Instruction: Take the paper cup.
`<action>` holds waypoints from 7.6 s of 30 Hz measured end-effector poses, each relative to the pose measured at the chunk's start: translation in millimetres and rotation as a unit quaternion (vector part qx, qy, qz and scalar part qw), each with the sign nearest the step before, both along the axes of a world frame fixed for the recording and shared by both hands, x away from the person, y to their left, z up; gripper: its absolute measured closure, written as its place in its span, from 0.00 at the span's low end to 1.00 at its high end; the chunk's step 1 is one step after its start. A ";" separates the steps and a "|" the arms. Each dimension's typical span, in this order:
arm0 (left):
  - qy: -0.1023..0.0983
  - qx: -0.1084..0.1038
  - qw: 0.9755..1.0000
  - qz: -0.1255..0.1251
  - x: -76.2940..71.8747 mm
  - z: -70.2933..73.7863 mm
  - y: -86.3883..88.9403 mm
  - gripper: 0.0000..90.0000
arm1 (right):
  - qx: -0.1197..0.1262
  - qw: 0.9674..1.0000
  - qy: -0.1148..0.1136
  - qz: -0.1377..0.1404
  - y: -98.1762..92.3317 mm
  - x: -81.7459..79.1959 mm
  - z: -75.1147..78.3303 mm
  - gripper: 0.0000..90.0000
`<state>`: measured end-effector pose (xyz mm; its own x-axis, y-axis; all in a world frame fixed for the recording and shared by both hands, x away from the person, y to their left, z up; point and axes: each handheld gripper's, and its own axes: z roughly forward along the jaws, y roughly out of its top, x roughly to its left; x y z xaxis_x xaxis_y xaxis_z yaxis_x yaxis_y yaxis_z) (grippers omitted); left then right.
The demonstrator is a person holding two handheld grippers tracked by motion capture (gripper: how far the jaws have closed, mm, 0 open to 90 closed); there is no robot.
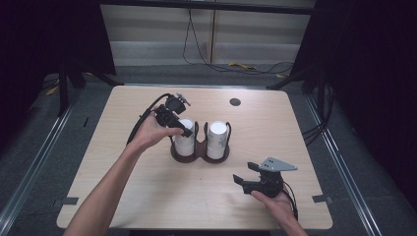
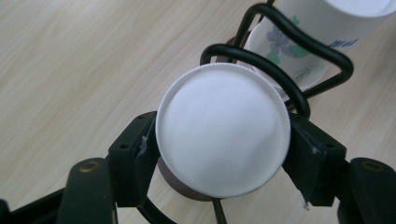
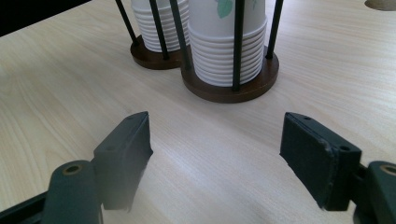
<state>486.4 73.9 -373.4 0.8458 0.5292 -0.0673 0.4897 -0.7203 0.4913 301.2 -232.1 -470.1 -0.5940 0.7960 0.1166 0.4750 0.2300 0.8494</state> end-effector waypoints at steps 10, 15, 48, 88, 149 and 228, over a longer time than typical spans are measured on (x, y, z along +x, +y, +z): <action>0.015 0.021 1.000 -0.006 4.2 -4.9 -7.0 0.33 | -0.004 1.000 0.002 0.002 0.8 -0.4 -0.4 0.27; 0.015 0.033 0.999 -0.007 3.9 -6.8 -10.3 0.33 | -0.004 1.000 0.002 0.002 0.3 -0.3 -0.4 0.27; 0.007 0.032 0.999 -0.009 0.4 -0.6 -8.3 0.35 | -0.003 1.000 0.003 -0.004 -0.3 0.3 -0.6 0.27; -0.005 0.039 0.999 0.000 -2.4 15.9 -10.0 0.38 | -0.005 1.000 0.007 -0.005 -0.4 0.1 -0.7 0.27; -0.041 -0.062 0.997 0.030 -14.6 62.7 23.4 0.38 | 0.000 1.000 0.012 0.001 1.1 0.7 -1.5 0.28; -0.096 -0.246 0.963 -0.050 -113.8 -17.0 45.5 0.38 | 0.036 0.997 -0.004 0.074 14.4 -6.4 4.7 0.16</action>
<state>372.7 119.3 -390.5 0.9128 0.3886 -0.1255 0.2956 -0.4167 0.8597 294.8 -217.7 -465.4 -0.7055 0.6892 0.1654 0.4343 0.2359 0.8693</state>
